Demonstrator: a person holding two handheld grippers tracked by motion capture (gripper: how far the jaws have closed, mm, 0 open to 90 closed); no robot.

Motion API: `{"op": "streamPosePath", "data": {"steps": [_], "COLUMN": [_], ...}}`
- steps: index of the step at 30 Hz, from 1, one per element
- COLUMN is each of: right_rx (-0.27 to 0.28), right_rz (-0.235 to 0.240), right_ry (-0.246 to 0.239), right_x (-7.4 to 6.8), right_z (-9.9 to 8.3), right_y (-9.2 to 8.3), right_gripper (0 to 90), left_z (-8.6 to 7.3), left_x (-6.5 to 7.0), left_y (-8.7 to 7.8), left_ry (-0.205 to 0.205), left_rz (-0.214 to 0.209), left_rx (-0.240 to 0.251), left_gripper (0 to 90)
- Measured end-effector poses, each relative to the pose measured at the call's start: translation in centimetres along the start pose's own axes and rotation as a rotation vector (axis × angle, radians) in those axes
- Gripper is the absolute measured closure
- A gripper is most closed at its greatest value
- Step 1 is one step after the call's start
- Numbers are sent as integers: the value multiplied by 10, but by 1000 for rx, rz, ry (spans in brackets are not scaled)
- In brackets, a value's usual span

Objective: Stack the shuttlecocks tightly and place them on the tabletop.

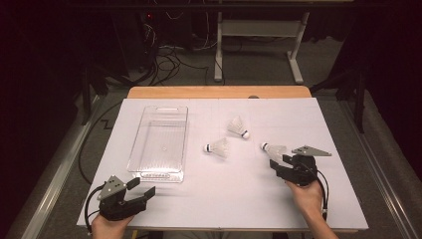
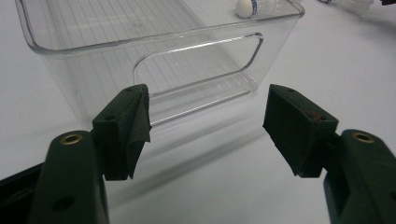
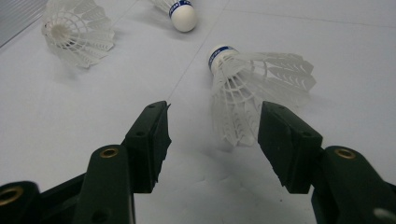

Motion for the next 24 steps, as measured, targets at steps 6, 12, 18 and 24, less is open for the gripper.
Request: {"op": "streamPosePath", "data": {"steps": [6,12,18,24], "right_rx": [-25,-59,-87,-106], "right_rz": [5,-1,2,-4], "right_ry": [13,32,50,51], "right_x": [0,3,3,3], "right_z": [2,5,7,11], "right_y": [5,8,14,19], "right_gripper": [454,484,525,580], "left_z": [0,0,0,0], "left_x": [0,0,0,1], "left_y": [0,0,0,0], "left_ry": [-1,1,3,3], "left_rz": [0,0,-1,-3], "left_rx": [1,-1,-1,-1], "left_gripper": [325,325,324,325]}}
Point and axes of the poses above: each handheld gripper's, and its own axes: y roughly forward along the jaws, z roughly out of its top, x roughly to its right, the point moved 9 cm from there along y, roughly forward along the jaws
